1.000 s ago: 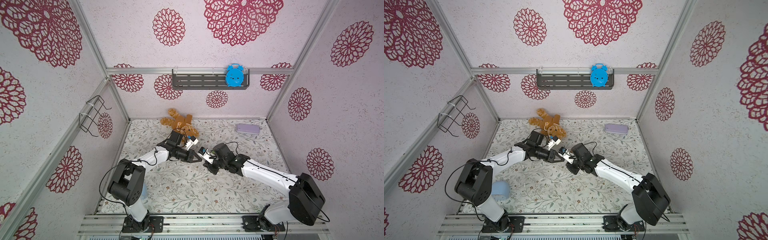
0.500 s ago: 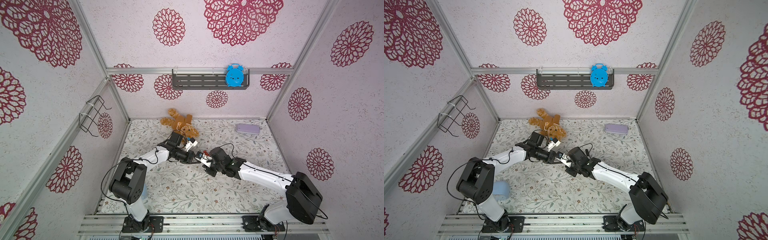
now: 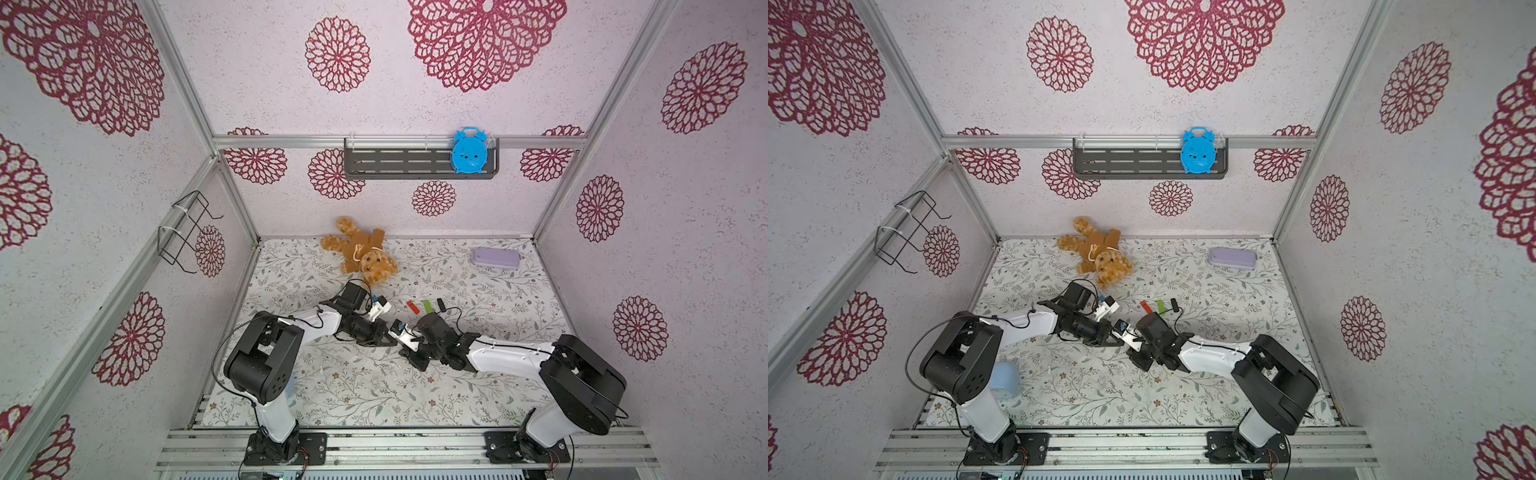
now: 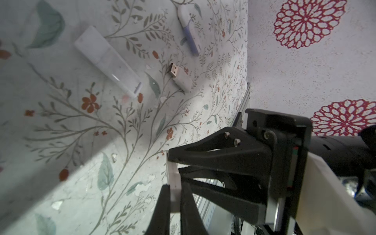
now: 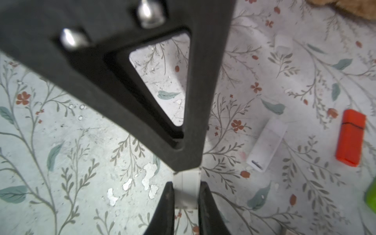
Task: Close the usb drive cover
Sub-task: Close the cover of the USB drive.
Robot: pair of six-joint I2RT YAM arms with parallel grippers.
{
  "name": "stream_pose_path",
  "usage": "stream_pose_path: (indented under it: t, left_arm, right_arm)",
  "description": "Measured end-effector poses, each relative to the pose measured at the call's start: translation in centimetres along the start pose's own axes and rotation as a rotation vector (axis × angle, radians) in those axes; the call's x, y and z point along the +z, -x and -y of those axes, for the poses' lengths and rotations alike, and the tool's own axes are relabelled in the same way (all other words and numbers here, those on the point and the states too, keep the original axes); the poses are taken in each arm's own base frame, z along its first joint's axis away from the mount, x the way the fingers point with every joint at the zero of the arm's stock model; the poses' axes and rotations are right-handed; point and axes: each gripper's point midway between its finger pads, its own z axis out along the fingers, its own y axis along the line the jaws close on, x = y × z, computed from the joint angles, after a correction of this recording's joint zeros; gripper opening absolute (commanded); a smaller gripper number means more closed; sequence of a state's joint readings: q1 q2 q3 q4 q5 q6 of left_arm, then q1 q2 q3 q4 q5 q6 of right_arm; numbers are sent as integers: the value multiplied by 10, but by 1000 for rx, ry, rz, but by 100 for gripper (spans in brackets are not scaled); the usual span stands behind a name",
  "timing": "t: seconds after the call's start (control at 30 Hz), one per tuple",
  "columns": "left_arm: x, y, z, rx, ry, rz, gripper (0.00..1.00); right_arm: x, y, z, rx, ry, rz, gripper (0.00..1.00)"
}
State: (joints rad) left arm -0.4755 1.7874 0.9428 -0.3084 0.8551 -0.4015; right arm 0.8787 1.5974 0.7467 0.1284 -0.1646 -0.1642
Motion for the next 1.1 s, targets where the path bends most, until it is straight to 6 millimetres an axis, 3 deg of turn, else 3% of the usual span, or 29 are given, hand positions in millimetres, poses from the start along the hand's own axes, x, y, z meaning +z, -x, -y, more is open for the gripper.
stream_pose_path:
  t: [0.2,0.63,0.7,0.87,1.1]
  left_arm:
    - [7,-2,-19,-27,42,7,0]
    - [7,-1,-22,-14,59,19,0]
    - [13,-6,-18,-9,34,6,0]
    - [16,-10,-18,-36,9,7,0]
    - [17,-12,-15,-38,-17,9,0]
  right_arm:
    - [17,-7,-2,31,15,4,12]
    - [21,-5,-1,40,9,56,26]
    - [24,7,-4,30,30,103,26]
    - [26,5,-8,26,43,101,26]
    - [23,10,-12,7,49,116,37]
